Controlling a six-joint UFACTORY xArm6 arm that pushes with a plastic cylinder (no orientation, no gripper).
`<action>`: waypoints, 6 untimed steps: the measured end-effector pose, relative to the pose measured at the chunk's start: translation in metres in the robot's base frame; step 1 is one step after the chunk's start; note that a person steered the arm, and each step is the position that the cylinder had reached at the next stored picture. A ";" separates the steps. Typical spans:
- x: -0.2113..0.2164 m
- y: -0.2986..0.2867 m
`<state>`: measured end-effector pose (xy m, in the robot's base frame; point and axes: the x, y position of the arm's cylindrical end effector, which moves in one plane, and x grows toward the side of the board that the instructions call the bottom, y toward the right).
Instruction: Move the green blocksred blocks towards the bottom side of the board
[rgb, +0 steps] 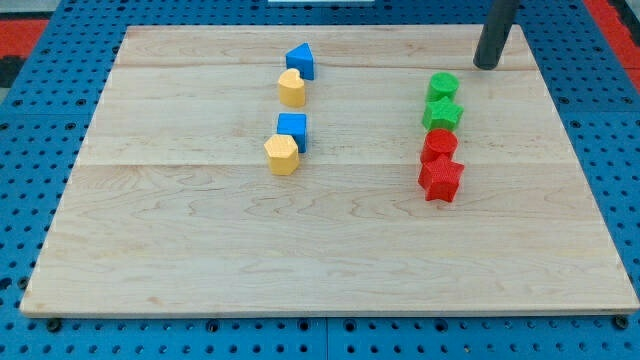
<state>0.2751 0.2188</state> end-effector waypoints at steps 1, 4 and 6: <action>0.000 -0.001; 0.033 -0.071; 0.039 -0.071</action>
<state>0.3140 0.1474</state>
